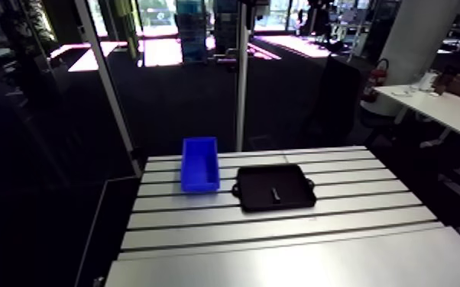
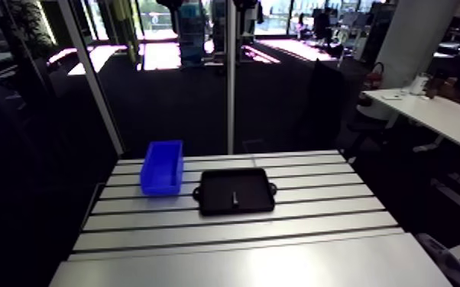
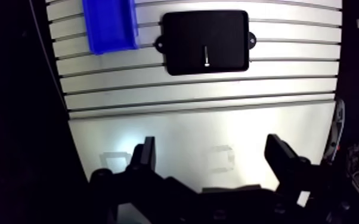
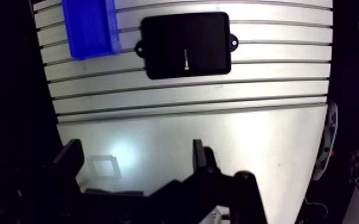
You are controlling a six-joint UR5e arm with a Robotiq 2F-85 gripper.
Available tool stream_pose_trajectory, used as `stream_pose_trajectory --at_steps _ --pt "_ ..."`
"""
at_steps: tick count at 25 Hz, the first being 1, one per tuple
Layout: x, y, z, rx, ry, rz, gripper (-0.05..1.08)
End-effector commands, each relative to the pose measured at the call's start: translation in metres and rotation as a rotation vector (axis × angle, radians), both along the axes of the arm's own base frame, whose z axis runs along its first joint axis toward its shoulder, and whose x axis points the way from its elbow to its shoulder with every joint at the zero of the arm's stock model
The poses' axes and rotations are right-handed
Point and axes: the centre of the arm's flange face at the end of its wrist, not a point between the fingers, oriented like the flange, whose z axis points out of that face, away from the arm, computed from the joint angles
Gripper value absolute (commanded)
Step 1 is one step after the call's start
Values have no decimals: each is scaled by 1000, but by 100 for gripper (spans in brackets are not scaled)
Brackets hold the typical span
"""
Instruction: Pick up the M10 bolt from the tray and put it into the blue bin.
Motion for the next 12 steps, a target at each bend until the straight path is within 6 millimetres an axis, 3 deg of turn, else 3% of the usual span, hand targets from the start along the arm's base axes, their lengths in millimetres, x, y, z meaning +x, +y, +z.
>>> stream_pose_trajectory --at_steps 1,12 --pt "11 -13 16 11 30 -12 1" --pt "11 -14 15 12 27 -12 1"
